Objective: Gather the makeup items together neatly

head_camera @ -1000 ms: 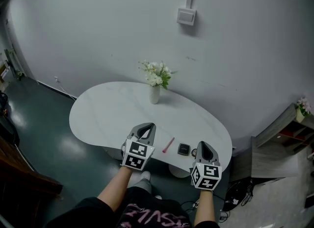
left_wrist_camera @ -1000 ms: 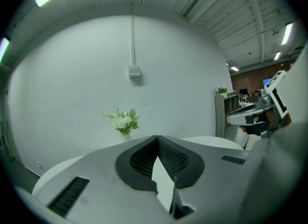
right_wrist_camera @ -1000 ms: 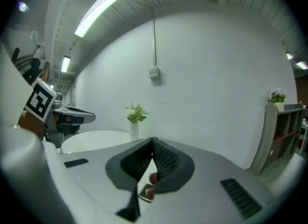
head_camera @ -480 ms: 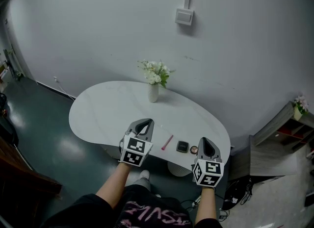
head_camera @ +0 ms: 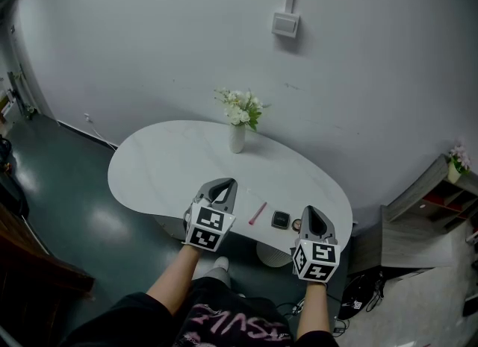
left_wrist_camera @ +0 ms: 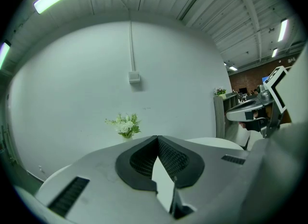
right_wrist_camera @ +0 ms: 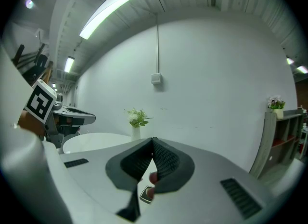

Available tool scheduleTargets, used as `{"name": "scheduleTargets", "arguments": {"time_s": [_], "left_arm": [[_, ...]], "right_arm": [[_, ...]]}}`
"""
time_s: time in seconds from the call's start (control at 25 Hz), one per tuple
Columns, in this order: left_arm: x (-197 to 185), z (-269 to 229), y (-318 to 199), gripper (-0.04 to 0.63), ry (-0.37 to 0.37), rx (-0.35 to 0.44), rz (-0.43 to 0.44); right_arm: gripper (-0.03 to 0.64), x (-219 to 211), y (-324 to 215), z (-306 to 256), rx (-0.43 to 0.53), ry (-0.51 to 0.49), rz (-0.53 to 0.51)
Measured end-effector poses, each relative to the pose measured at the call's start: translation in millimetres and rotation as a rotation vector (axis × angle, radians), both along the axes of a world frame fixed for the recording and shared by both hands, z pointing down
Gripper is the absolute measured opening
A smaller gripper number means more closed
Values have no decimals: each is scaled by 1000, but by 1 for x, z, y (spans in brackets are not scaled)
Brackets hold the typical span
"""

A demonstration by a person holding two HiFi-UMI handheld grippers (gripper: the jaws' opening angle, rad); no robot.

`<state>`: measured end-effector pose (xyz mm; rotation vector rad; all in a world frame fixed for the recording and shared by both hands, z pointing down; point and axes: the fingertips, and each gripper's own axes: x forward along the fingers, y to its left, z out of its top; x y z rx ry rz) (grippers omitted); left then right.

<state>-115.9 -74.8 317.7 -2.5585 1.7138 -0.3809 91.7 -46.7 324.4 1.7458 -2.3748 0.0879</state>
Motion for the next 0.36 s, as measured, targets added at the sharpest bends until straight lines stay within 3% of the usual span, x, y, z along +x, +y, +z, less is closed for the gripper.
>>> {"name": "scheduleTargets", "arguments": {"time_s": [0.36], "left_arm": [[1,4,6,12,-12,-5,-3]], "right_arm": [[63,-4,6,2,-1,-2,-11]]}}
